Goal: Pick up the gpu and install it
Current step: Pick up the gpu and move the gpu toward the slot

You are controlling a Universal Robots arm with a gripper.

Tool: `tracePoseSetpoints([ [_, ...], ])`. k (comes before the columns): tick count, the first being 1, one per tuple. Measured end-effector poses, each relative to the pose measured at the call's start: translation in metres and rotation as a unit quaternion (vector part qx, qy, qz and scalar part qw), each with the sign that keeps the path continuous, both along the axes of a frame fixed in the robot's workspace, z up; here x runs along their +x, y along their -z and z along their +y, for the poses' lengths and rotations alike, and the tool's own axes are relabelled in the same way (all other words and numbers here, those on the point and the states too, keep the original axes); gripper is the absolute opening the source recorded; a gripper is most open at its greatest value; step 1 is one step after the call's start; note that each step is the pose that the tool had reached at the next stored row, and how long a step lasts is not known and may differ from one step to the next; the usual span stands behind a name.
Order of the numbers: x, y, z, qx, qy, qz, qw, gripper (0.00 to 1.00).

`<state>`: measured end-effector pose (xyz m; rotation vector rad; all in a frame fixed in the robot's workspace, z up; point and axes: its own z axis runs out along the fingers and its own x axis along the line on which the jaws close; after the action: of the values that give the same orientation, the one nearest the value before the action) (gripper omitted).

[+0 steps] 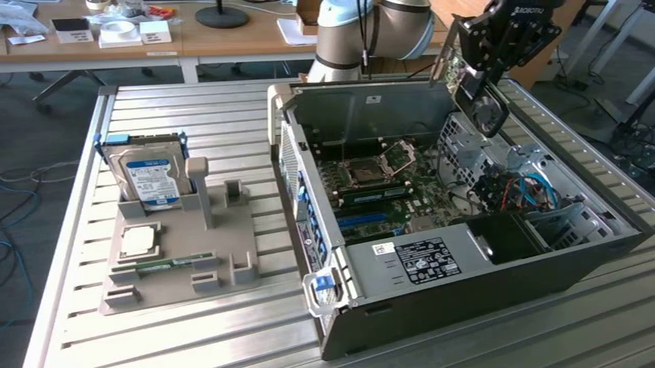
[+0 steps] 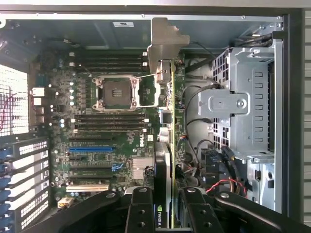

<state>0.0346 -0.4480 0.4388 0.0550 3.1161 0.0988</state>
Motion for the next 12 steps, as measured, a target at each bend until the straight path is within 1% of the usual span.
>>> tracePoseSetpoints([
  [12, 0.0031, 0.0000, 0.0000, 0.0000, 0.000, 0.0000, 1.0000, 0.27],
])
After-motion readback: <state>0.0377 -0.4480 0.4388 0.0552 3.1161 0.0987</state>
